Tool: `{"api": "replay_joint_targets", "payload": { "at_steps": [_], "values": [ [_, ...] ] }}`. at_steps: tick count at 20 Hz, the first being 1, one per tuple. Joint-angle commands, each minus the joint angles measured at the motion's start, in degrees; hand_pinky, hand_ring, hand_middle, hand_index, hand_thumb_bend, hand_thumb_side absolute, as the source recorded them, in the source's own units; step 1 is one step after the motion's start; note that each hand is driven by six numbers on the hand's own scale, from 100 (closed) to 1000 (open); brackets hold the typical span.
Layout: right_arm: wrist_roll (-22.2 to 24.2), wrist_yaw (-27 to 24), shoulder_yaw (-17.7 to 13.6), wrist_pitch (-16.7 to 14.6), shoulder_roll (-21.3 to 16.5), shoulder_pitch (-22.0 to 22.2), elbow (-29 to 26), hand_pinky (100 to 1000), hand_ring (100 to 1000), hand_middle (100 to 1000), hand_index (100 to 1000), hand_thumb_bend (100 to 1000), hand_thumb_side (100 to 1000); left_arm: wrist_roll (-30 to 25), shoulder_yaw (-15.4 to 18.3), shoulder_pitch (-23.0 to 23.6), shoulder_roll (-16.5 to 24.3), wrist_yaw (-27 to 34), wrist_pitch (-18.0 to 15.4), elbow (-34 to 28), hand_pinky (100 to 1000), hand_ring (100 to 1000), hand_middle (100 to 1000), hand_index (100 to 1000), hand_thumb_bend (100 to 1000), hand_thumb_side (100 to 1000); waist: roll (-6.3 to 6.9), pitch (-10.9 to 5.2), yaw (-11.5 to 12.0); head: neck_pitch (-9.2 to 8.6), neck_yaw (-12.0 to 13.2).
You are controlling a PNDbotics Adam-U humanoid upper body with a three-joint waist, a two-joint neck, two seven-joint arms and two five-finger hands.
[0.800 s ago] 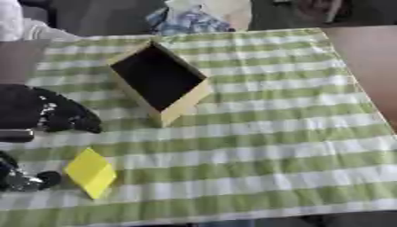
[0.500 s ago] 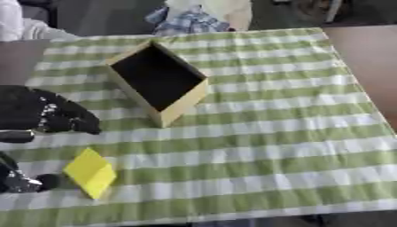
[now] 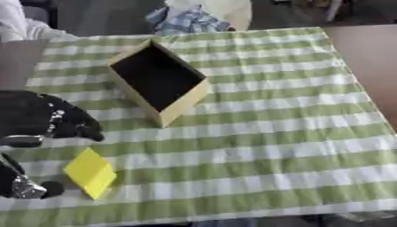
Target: Pick up objects on the table and place them in the box.
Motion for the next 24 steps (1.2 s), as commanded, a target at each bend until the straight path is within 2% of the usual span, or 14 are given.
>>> {"api": "replay_joint_targets", "payload": {
  "at_steps": [1,8,13,17,20,23,24],
  "values": [
    [0.2,-0.4,-0.1,-0.1,-1.2,-0.8,-0.9,629,628,647,782,100,768,-7.3,-0.4,-1.4,0.5,-0.8,-6.3,-0.8,830,896,848,934,408,531,-0.05,-0.46,-0.1,-0.30,0.1],
    [0.3,-0.6,-0.1,-0.1,-1.0,-0.9,-0.9,627,626,645,781,100,768,-9.1,-2.8,-3.6,-1.5,-2.5,-6.2,2.0,834,900,850,919,410,647,-0.16,-0.13,-0.5,-0.53,0.1],
    [0.3,-0.7,-0.1,-0.2,-1.0,-1.0,-0.9,627,625,644,781,100,768,-10.0,-3.9,-4.3,-2.2,-4.3,-6.9,5.0,845,913,881,929,436,703,-0.15,0.14,-0.6,-0.48,0.0],
    [0.3,-0.7,-0.1,-0.2,-0.9,-1.1,-0.9,626,624,644,781,100,769,-10.7,-4.5,-4.6,-2.3,-5.8,-7.9,6.6,856,923,892,941,474,713,-0.09,0.36,-0.7,-0.48,0.0],
    [0.3,-0.8,-0.2,-0.2,-0.8,-1.1,-0.9,624,623,643,781,100,770,-10.9,-4.9,-5.0,-2.6,-6.8,-8.5,7.9,858,926,898,949,501,690,-0.03,0.50,-0.8,-0.49,0.0],
    [0.3,-0.8,-0.2,-0.2,-0.7,-1.1,-0.9,624,623,642,780,100,769,-10.4,-5.4,-5.5,-3.0,-8.5,-8.7,9.3,859,928,900,946,561,509,0.01,0.58,-0.9,-0.48,0.1],
    [0.3,-0.9,-0.2,-0.2,-0.7,-1.1,-0.9,624,622,642,780,100,769,-10.0,-5.6,-5.6,-3.2,-9.1,-8.7,9.9,859,928,900,944,570,477,0.02,0.61,-0.9,-0.49,0.1]
  ]
}}
